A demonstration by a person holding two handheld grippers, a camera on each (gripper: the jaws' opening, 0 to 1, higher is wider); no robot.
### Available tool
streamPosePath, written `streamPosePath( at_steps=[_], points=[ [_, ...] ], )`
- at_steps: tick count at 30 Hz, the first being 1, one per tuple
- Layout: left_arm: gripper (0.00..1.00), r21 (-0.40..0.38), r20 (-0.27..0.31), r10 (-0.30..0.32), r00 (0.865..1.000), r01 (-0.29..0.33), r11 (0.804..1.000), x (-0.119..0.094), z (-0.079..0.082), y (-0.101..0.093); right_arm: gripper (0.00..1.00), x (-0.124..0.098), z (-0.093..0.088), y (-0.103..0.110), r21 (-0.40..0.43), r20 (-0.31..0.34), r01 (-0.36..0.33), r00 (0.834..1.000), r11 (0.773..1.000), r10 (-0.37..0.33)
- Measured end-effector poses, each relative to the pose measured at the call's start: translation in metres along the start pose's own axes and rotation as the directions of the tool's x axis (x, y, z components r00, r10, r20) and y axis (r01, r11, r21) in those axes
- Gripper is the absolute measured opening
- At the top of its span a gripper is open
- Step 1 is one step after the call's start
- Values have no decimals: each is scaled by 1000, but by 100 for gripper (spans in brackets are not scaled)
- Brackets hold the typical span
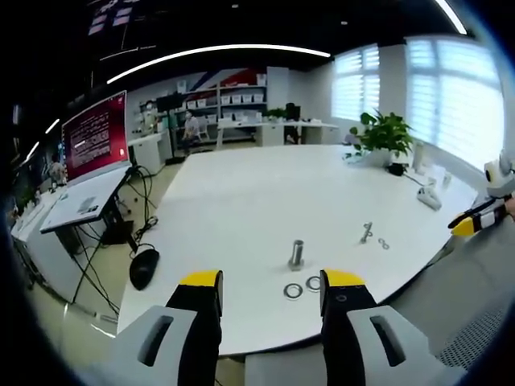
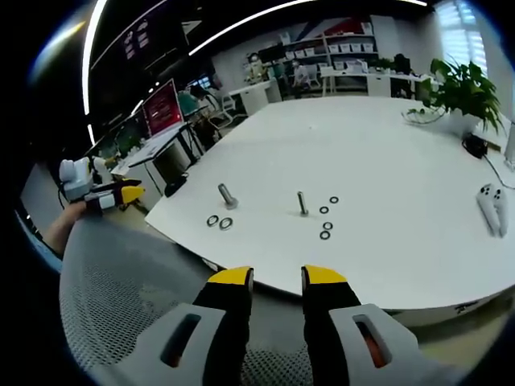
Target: Place the washer onto the threaded stud by aligning its center hole with the stud, sliding it down to the base, and recovering from edge contact or off-axis alignment until the washer reaches the visible bottom stop.
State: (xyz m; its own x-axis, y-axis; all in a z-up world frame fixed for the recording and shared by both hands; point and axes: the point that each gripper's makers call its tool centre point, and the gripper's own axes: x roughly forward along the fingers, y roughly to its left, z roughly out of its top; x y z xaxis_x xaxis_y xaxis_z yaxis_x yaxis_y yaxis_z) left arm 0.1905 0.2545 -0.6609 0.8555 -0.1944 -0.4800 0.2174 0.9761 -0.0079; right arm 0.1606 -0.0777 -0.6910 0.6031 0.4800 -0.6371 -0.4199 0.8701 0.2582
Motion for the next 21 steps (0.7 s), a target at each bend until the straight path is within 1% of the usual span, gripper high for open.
streamPosePath(
  at_steps=[6,21],
  points=[
    [45,-6,-8,-3,1000,3,1000,0,-2,-1,27,0,-2,2,-11,-13,-9,1000,1000,9],
    [45,-2,-17,-7,1000,7,1000,-1,-3,-3,27,0,-2,2,-7,-14,-8,1000,1000,7]
  ],
)
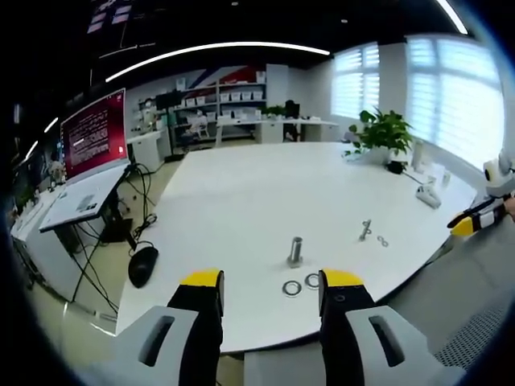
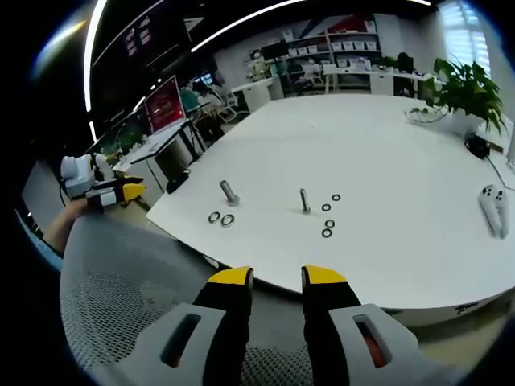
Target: Place the washer onto the threaded stud by aligning its center hole with the stud, sliding it down to the base, and recovering from edge contact or off-axis alignment until the washer reaches the visible bottom stop.
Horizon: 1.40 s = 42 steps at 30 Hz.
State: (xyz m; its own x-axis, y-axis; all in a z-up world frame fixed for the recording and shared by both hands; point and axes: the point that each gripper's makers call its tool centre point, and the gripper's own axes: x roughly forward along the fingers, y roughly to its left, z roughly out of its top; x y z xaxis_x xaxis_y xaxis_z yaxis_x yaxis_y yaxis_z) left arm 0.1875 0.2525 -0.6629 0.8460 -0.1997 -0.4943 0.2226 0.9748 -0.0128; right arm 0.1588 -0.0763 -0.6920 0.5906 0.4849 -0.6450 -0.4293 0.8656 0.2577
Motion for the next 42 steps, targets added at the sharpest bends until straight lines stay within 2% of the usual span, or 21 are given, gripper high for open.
streamPosePath(
  at_steps=[12,14,18,21,23,26,28,31,34,42],
  points=[
    [45,-2,-1,-1,1000,1,1000,1,0,1,27,1,-2,2,-15,-22,-11,1000,1000,10],
    [45,-1,-1,-1,1000,1,1000,1,0,1,27,1,1,5,-41,-12,-30,999,999,30],
    [45,-6,1,1,1000,-1,1000,0,0,2,26,2,-2,14,-102,-55,-90,995,991,85],
    [45,-5,4,2,1000,-2,1000,0,1,2,25,2,-4,17,-113,-88,-128,989,985,119],
    [45,-7,4,1,1000,-1,1000,0,1,2,25,3,-5,15,-150,-138,-152,982,977,131],
    [45,-6,5,1,1000,-1,1000,0,1,2,25,4,0,11,-194,-155,-165,979,967,136],
    [45,-7,6,1,1000,-1,1000,0,1,2,25,5,6,15,-211,-173,-212,969,954,177],
    [45,-8,3,-6,1000,6,1000,0,0,1,25,8,15,10,-286,-194,-210,968,935,158],
    [45,-3,-2,-13,1000,13,1000,1,0,0,25,16,20,10,-319,-215,-229,962,920,165],
    [45,-1,-2,-9,1000,9,1000,1,0,0,25,38,14,-2,-452,-337,-262,935,853,108]
  ],
)
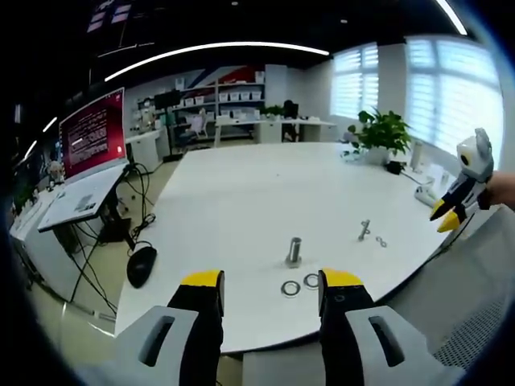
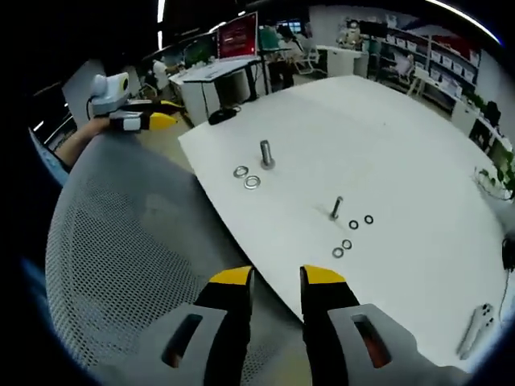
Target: Place the washer onto the threaded stud by aligning its center hole with the stud, sliding it down to the base, and recovering from edge contact or off-axis alignment until the washer reaches the visible bottom stop.
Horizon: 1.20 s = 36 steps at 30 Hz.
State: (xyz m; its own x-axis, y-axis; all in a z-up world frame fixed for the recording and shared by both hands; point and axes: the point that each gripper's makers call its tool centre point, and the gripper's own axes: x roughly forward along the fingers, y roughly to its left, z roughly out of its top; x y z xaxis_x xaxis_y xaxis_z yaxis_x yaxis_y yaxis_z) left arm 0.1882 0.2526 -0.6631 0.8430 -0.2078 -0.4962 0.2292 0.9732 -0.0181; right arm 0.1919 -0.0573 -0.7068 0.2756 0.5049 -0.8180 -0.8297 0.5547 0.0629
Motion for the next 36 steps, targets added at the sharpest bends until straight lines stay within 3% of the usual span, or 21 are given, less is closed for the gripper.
streamPosePath(
  at_steps=[7,10,16,18,20,24,30,36],
  points=[
    [45,-4,0,1,1000,-1,1000,0,0,1,26,13,8,-12,-31,-60,-28,998,999,26],
    [45,-4,0,0,1000,0,1000,0,0,1,26,18,7,-21,-95,-97,-20,995,995,11],
    [45,-7,-2,3,1000,-3,1000,0,0,1,26,35,0,-40,-135,-161,-19,987,991,-3],
    [45,-12,-1,7,1000,-7,1000,0,0,2,26,42,-3,-45,-97,-172,-41,985,994,24],
    [45,-13,0,8,1000,-8,1000,0,0,2,26,49,-6,-50,-1,-178,-47,983,999,46],
    [45,-10,-4,5,1000,-5,1000,0,-1,1,26,63,-16,-64,-26,-236,-25,971,999,19],
    [45,-10,-2,5,1000,-5,1000,0,-1,1,26,80,-19,-68,-47,-286,-34,958,998,19],
    [45,-7,-6,3,1000,-3,1000,0,-2,2,26,93,-28,-77,-53,-363,-38,932,998,16]
  ],
)
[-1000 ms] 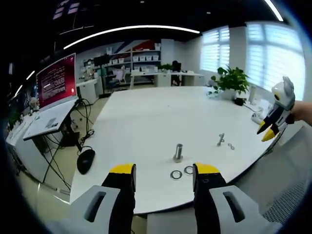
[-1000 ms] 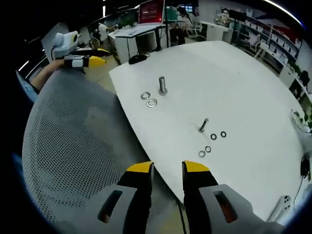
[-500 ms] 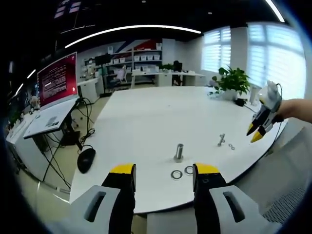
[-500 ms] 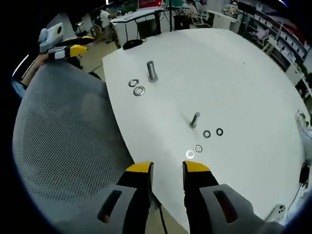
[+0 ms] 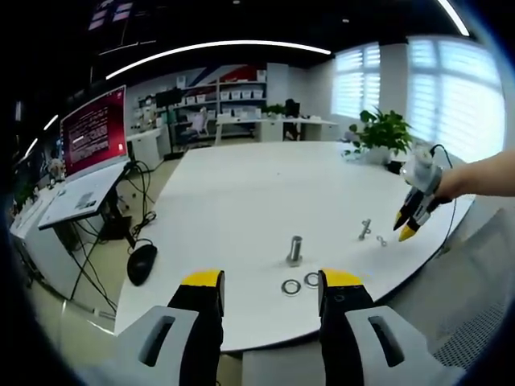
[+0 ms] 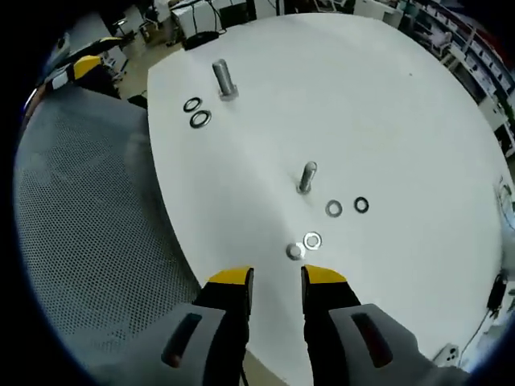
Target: Place the washer onto the threaded stud by aligning its center hole with the stud, sliding it down to the base, and recovering from edge contact or off-axis alignment until the washer reaches the visible bottom stop.
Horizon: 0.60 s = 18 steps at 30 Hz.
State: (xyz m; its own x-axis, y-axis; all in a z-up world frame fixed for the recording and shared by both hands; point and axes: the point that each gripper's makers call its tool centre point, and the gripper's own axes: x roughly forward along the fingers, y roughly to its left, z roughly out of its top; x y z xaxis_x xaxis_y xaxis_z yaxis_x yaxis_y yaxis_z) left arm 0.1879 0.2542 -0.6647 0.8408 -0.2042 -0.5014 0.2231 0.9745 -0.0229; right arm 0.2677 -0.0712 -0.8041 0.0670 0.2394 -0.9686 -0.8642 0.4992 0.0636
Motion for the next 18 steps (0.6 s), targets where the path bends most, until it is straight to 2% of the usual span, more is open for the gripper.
streamPosePath(
  at_steps=[3,9,12,17,18],
  points=[
    [45,1,-2,0,1000,0,1000,0,0,0,26,8,-2,-2,3,-28,-15,999,1000,16],
    [45,7,-12,-6,1000,6,1000,0,-2,-1,26,18,-6,-7,-19,-84,3,996,1000,-5],
    [45,9,-12,-7,1000,8,1000,1,-2,-2,26,23,-15,-15,-66,-156,28,987,997,-38],
    [45,8,-14,-6,1000,7,1000,1,-2,-2,26,35,-25,-15,-94,-197,27,979,995,-45],
    [45,8,-14,-6,1000,6,1000,1,-2,-2,24,34,-20,-22,-106,-165,93,980,990,-109]
  ],
)
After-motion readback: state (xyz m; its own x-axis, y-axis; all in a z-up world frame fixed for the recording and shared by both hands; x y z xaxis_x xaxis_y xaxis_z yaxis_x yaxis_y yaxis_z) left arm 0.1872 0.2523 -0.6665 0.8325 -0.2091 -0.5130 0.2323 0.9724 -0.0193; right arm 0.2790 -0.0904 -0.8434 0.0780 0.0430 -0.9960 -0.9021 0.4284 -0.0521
